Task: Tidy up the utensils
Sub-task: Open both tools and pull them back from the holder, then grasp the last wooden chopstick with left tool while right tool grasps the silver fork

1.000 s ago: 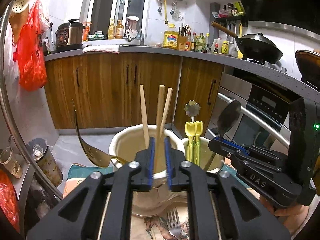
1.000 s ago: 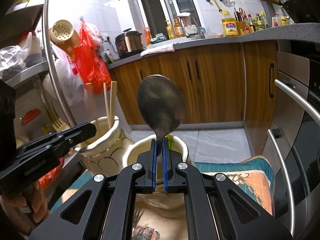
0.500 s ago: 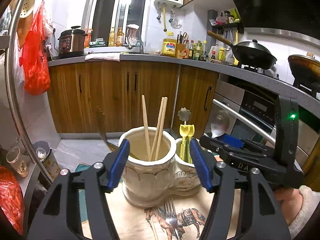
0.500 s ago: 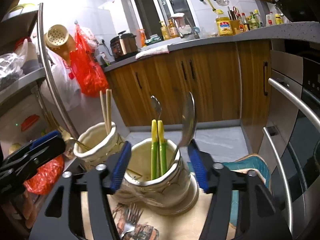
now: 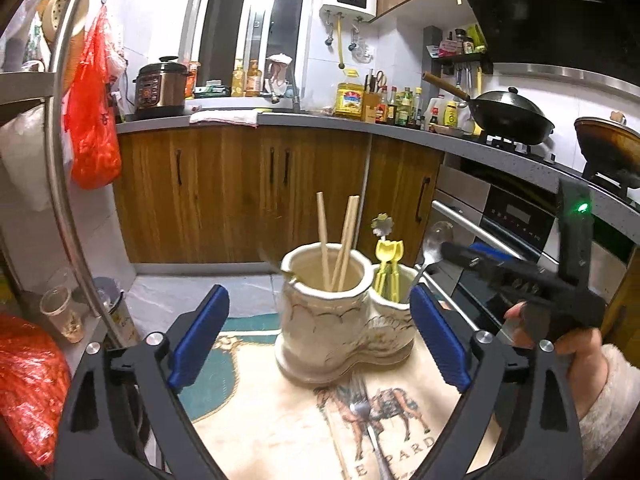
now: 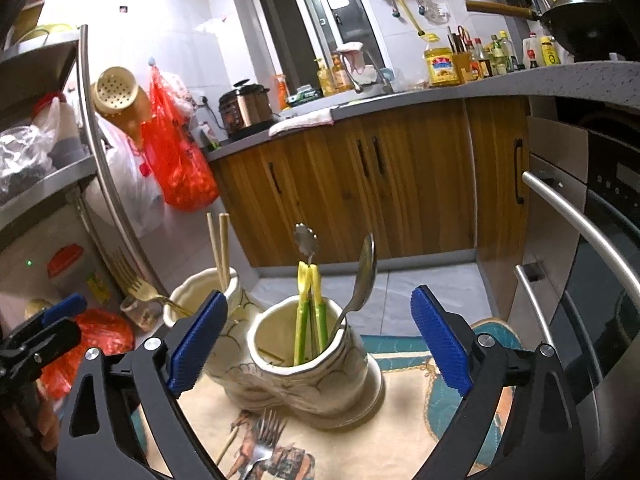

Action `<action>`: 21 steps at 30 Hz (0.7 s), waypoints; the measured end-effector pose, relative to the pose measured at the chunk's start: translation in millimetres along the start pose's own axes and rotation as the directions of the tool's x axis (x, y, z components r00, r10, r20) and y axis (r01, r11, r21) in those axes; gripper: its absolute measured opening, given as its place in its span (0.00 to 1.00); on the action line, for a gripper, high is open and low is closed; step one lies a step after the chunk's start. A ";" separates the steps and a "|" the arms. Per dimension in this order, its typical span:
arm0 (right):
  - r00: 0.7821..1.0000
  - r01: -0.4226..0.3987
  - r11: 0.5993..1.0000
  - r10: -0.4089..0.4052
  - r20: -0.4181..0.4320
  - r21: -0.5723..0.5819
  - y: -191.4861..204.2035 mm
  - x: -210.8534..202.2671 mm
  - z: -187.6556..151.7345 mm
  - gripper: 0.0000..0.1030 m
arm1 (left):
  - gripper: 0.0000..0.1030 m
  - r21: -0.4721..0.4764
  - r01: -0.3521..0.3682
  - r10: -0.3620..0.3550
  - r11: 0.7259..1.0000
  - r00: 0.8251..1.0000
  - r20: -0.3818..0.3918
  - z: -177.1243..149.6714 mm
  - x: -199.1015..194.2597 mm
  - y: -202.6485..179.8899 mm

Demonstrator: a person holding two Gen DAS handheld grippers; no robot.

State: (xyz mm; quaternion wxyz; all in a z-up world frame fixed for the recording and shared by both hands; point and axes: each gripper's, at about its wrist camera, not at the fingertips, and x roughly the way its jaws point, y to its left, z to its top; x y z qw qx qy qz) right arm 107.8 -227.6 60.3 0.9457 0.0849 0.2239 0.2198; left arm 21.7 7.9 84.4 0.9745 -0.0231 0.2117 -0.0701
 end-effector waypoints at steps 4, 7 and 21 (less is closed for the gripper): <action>1.000 0.013 0.999 -0.012 0.028 -0.047 5.3 -20.9 -4.6 0.95 | 0.94 0.010 -0.053 0.053 0.999 0.998 -0.017 -11.2 -7.5 9.1; 0.999 0.028 0.997 -0.026 0.026 -0.077 8.1 -31.0 -14.4 0.95 | 0.95 0.015 -0.094 0.095 0.995 0.994 -0.051 -24.2 -7.2 17.8; 0.968 0.106 0.987 -0.130 -0.213 -0.120 5.8 -16.4 -87.5 0.95 | 0.95 0.052 -0.162 0.170 0.985 0.943 -0.287 -105.7 23.7 20.1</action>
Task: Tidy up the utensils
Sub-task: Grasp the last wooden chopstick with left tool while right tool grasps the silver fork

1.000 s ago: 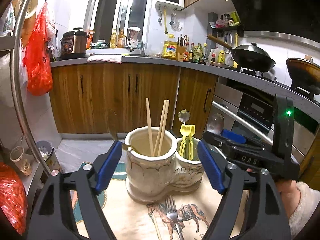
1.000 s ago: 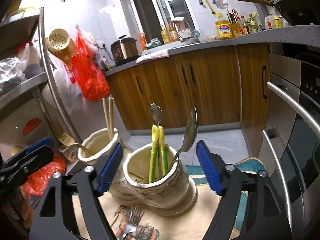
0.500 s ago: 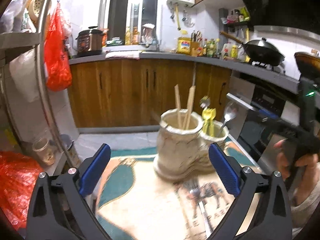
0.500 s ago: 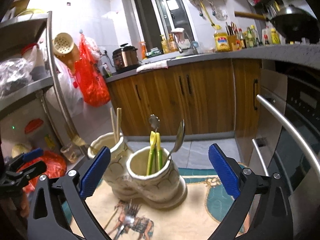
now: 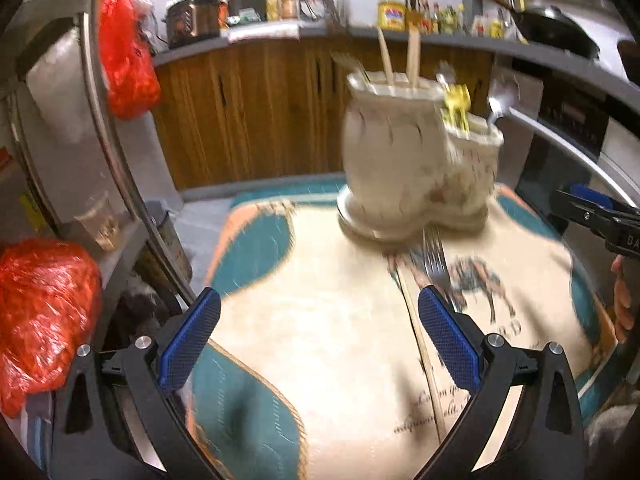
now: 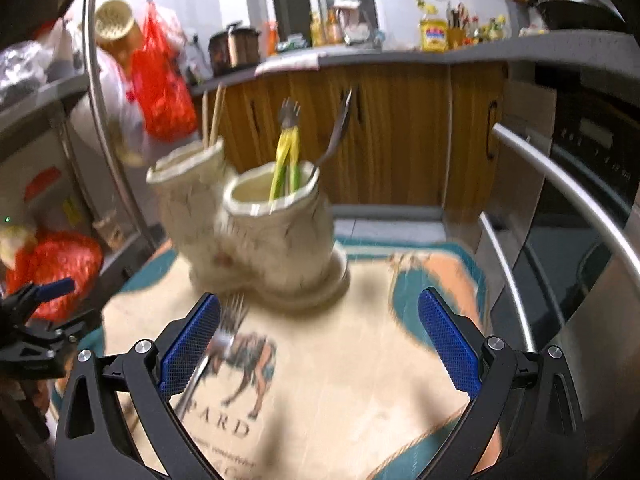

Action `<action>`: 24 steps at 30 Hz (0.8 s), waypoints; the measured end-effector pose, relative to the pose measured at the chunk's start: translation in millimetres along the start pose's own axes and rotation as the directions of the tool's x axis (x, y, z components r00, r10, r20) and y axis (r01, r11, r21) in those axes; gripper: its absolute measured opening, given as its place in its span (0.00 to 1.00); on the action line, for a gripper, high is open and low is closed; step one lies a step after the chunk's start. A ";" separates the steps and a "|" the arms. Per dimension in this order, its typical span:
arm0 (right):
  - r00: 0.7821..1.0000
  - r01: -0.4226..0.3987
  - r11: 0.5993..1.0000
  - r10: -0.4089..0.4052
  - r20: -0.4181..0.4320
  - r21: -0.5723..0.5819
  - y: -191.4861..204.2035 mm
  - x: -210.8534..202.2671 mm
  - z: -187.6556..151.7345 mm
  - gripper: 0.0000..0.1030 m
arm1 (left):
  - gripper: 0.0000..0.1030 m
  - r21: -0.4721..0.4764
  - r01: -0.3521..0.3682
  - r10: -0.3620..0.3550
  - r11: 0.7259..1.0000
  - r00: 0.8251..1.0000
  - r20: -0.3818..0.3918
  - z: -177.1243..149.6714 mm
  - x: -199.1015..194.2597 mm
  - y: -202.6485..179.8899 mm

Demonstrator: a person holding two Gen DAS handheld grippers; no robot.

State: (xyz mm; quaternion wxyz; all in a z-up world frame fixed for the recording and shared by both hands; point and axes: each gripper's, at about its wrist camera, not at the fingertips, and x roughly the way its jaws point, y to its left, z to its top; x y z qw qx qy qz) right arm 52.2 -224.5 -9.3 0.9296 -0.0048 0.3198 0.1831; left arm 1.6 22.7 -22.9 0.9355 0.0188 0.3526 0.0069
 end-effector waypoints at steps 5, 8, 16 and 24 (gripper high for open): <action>0.995 -0.035 0.999 0.031 -0.095 -0.034 9.8 8.7 -24.2 0.95 | 0.95 -0.013 0.065 -0.066 0.998 0.995 -0.076 -15.4 13.3 -10.5; 0.989 -0.059 0.998 0.053 -0.140 -0.038 15.2 12.9 -35.3 0.95 | 0.94 0.009 0.086 -0.084 0.996 0.988 -0.127 -24.3 20.2 -19.7; 0.981 -0.084 0.995 0.074 -0.178 -0.053 25.9 15.3 -40.8 0.91 | 0.62 0.072 0.146 -0.132 0.987 0.976 -0.175 -29.0 28.3 -41.6; 0.955 -0.146 0.987 0.124 -0.270 -0.061 44.8 26.9 -44.6 0.54 | 0.23 0.113 0.194 -0.170 0.974 0.967 -0.191 -35.8 29.7 -51.7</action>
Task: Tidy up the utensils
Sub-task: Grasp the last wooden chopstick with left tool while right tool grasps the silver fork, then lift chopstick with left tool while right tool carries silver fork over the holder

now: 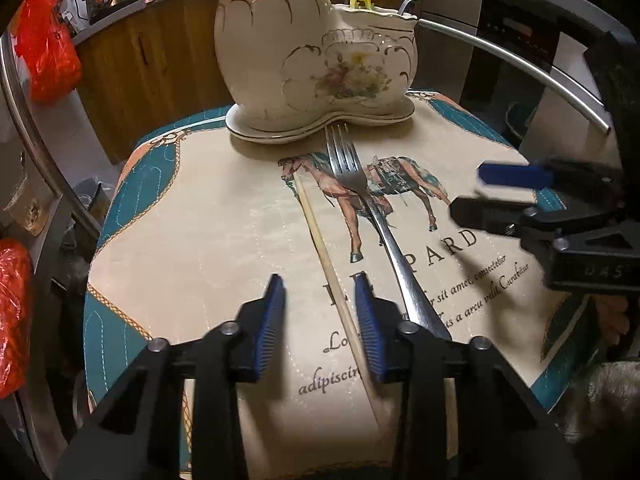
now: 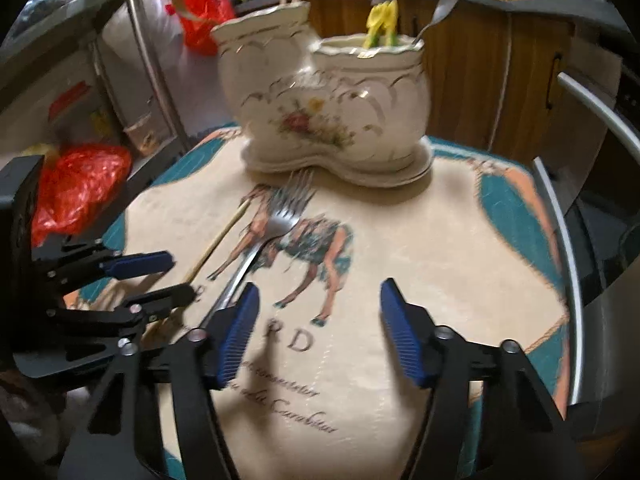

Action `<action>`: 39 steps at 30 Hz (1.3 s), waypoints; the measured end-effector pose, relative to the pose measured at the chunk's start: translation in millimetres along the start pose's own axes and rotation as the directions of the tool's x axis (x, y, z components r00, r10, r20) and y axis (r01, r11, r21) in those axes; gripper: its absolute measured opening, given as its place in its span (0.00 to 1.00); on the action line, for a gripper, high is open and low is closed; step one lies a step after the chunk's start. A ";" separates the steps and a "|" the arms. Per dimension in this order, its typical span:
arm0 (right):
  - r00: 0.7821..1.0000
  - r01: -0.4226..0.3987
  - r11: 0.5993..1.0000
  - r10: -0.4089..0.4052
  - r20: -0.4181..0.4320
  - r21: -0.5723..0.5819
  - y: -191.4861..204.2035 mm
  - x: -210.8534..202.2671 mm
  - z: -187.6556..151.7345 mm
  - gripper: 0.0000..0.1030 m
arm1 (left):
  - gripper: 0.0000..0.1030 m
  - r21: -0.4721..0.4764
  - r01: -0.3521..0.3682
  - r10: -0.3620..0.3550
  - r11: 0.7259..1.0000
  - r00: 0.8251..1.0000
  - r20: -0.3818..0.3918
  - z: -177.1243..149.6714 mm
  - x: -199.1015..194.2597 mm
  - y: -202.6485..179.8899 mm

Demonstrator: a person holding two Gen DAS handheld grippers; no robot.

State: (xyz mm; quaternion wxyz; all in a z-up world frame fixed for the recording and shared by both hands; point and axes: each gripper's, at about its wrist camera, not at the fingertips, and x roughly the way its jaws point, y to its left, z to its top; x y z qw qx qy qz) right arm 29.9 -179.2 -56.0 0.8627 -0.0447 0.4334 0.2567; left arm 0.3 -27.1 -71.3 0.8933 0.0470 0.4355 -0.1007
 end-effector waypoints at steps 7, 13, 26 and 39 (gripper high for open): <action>0.997 -0.057 0.998 0.056 -0.053 -0.024 20.8 14.4 6.3 0.42 | 0.05 -0.044 0.039 -0.038 0.998 0.999 0.018 -3.7 -4.1 11.0; 0.995 -0.060 0.998 0.057 -0.087 -0.033 37.8 30.5 17.3 0.35 | 0.05 -0.097 0.029 -0.024 0.995 0.998 0.051 -5.0 -12.6 26.7; 0.995 0.015 0.999 -0.019 -0.097 -0.042 40.3 38.7 20.9 0.07 | 0.05 -0.121 0.045 -0.034 0.992 0.995 0.090 -3.5 -22.7 37.4; 0.999 0.003 0.997 -0.007 -0.047 -0.073 1.5 -13.0 -0.3 0.06 | 0.05 -0.120 0.095 -0.081 0.988 0.990 0.114 0.1 -24.9 30.8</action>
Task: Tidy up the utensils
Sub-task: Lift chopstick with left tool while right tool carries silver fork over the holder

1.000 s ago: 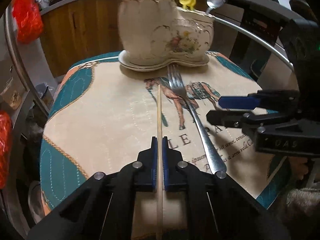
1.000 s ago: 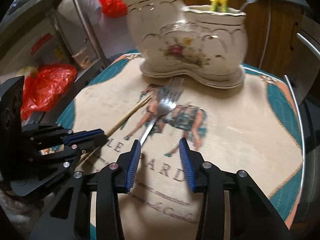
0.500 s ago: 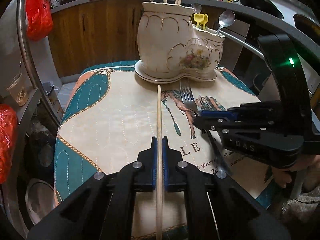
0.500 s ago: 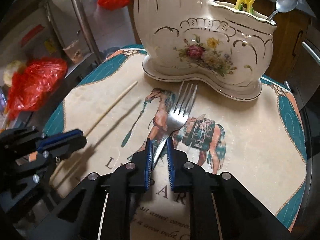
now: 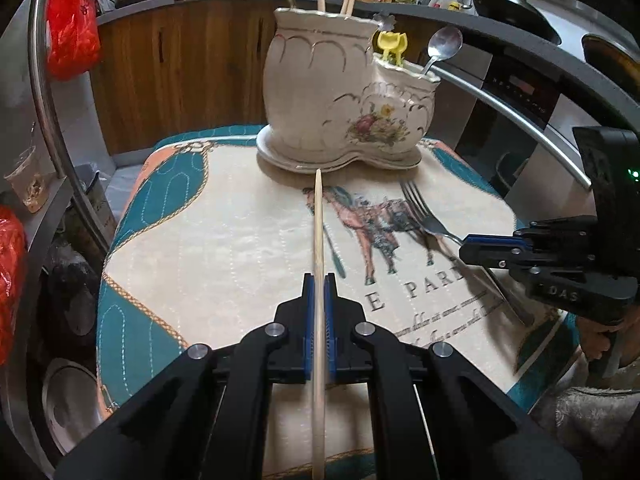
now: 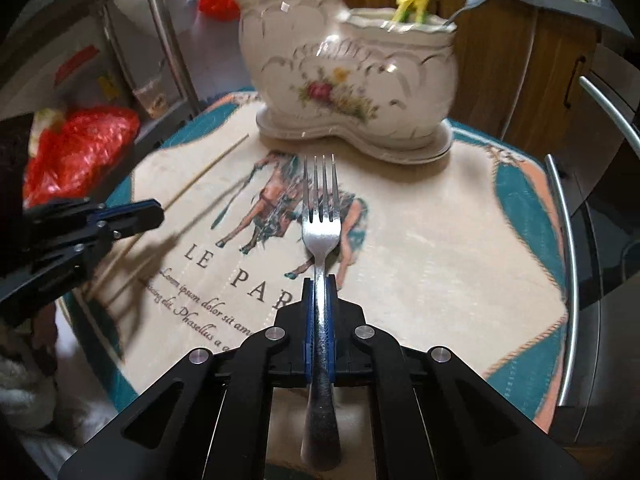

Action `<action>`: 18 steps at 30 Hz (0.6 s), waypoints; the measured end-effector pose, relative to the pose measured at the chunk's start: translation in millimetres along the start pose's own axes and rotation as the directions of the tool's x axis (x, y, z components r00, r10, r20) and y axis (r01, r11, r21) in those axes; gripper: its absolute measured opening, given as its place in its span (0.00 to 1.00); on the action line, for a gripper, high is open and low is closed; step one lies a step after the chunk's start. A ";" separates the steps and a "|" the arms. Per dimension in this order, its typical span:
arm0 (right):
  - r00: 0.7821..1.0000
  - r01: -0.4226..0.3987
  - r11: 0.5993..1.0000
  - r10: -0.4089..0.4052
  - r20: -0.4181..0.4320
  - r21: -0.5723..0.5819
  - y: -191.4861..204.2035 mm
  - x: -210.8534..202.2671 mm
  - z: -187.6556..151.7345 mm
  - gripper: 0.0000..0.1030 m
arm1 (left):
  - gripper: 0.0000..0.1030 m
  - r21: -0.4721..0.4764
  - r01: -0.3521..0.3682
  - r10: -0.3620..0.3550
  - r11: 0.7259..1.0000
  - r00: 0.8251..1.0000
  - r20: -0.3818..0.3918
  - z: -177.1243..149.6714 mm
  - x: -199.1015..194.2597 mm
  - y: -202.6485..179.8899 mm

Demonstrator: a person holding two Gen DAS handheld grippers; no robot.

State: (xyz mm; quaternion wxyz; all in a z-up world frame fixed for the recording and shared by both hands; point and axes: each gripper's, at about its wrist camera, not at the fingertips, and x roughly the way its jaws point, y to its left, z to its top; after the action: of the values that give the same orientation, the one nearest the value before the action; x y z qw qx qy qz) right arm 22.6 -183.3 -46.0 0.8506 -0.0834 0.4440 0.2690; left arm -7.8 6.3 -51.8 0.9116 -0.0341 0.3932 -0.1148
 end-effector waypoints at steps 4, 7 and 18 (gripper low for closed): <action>0.993 -0.040 0.999 0.038 0.115 0.015 -8.1 -26.1 2.9 0.06 | 0.05 0.019 0.035 -0.036 0.999 0.997 0.065 9.7 -15.1 -8.6; 0.975 -0.057 0.998 0.052 0.215 0.015 -11.4 -46.2 11.5 0.06 | 0.05 0.048 0.049 -0.055 0.998 0.988 0.145 24.6 -35.3 -17.3; 0.886 -0.086 0.994 0.046 0.461 0.067 -33.1 -69.5 72.1 0.06 | 0.05 0.077 0.017 -0.046 0.997 0.917 0.396 100.0 -69.2 -21.0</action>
State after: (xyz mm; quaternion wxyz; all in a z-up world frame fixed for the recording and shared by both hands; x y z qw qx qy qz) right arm 59.4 -210.3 49.1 0.9245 0.0343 0.2445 0.2905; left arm 14.8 -0.5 69.3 0.9711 -0.0300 0.1951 -0.1342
